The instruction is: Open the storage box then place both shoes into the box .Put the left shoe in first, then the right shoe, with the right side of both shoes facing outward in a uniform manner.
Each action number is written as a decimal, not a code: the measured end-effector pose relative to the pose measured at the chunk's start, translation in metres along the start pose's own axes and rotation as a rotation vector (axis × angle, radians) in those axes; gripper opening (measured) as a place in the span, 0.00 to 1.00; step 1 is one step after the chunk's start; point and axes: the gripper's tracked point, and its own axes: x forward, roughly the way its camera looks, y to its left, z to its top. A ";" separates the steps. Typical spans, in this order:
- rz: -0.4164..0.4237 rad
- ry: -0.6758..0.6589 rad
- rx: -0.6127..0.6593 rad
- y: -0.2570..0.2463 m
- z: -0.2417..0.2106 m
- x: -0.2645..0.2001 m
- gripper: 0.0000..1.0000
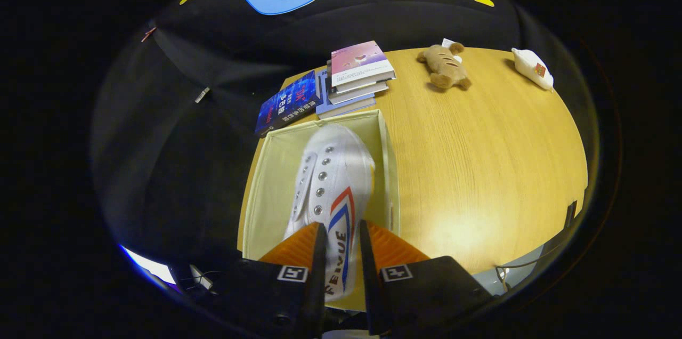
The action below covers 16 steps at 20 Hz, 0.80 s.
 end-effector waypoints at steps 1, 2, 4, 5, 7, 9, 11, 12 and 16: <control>0.028 -0.026 0.011 0.007 0.007 -0.004 0.41; 0.053 -0.044 0.019 0.011 0.014 -0.013 0.46; 0.072 -0.074 0.003 0.010 0.026 -0.029 0.86; 0.074 -0.093 -0.009 0.006 0.032 -0.038 0.91; 0.077 -0.140 -0.035 -0.003 0.043 -0.056 0.98; 0.070 -0.201 -0.076 -0.018 0.059 -0.076 0.98; 0.058 -0.270 -0.134 -0.038 0.076 -0.096 0.99; 0.048 -0.306 -0.167 -0.049 0.086 -0.107 0.99; -0.008 -0.464 -0.287 -0.100 0.124 -0.148 0.99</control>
